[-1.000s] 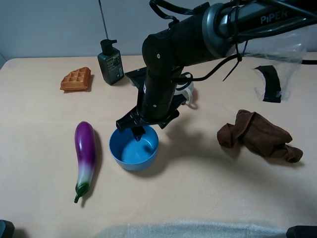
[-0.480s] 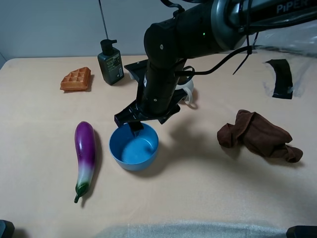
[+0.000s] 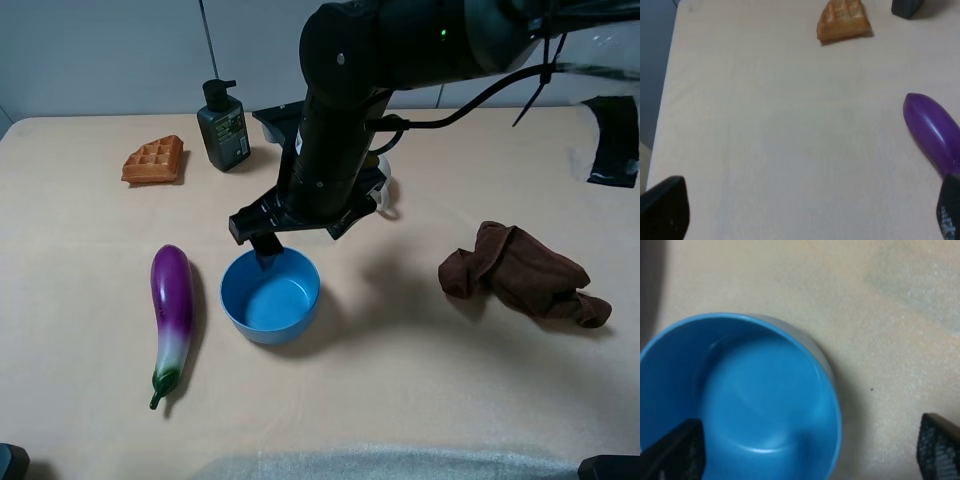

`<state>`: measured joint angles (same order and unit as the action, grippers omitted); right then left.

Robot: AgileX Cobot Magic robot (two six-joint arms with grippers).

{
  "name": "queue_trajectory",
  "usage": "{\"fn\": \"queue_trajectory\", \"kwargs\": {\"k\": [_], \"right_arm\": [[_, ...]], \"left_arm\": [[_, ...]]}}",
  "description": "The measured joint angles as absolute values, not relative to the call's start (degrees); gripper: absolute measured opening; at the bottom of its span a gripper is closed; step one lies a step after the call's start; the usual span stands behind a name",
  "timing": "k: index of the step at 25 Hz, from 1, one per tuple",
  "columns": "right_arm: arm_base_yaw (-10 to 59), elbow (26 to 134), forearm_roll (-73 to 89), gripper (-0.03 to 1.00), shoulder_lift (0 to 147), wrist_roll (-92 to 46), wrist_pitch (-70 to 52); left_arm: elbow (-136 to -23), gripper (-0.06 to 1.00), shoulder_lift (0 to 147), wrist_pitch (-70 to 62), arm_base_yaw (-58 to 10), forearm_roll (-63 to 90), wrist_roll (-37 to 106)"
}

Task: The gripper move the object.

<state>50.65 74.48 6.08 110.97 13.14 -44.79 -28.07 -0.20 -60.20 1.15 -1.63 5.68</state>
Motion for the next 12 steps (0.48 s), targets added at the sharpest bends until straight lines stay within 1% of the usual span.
{"fn": "queue_trajectory", "kwargs": {"k": [5,12], "right_arm": [[50.7,74.5,6.8,0.69,108.8,12.9,-45.9],[50.7,74.5,10.3,0.69,105.9,10.2,-48.2]], "left_arm": [[-28.1,0.99,-0.2,-60.2,1.1,-1.6,5.7],[-28.1,0.99,-0.2,-60.2,1.1,-1.6,5.7]]}}
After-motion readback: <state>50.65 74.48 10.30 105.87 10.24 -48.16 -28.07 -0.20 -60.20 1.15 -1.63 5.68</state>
